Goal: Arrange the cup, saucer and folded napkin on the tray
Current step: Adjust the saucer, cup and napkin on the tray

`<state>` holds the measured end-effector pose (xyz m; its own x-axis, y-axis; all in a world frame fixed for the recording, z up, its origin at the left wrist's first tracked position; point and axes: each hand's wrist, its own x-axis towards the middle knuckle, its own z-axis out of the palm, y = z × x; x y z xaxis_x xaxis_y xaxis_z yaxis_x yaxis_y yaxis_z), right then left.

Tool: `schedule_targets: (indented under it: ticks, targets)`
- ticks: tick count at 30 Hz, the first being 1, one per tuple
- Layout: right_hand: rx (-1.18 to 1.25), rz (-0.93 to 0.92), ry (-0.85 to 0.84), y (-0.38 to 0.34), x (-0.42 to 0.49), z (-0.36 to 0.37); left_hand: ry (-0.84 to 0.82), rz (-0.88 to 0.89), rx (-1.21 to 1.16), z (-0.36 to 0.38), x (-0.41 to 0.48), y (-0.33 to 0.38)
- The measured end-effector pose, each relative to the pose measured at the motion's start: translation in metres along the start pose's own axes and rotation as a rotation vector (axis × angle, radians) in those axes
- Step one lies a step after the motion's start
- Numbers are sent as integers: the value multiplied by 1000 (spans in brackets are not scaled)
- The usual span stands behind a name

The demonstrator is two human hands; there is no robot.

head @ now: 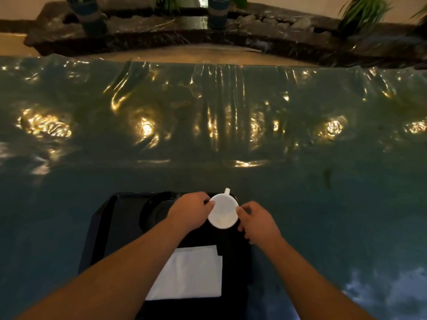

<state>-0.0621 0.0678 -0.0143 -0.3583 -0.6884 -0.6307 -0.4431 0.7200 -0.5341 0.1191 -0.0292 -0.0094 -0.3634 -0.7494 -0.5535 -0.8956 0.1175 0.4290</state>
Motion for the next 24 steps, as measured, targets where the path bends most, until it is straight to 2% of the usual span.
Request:
schedule_targets:
  ticks: [3,6,10,13,17,20,24]
  targets:
    - [47,-37,-28,-2,3,2,-17,-29,-7,0,6,2]
    - [28,-50,-32,-4,5,1,-69,-123,-195,-1,7,2]
    - [-2,-56,-46,-9,17,-9,-82,-180,-256,6,2,5]
    - [34,-44,-85,-11,26,-16,-53,-180,-199,15,-3,6]
    - [42,-22,-37,-17,29,-19,-86,-187,-136,17,-7,8]
    - [-61,-26,8,-18,26,-16,-137,-184,-44,7,-8,8]
    - [-37,-31,50,-10,13,-17,-8,-155,-72,-5,1,9]
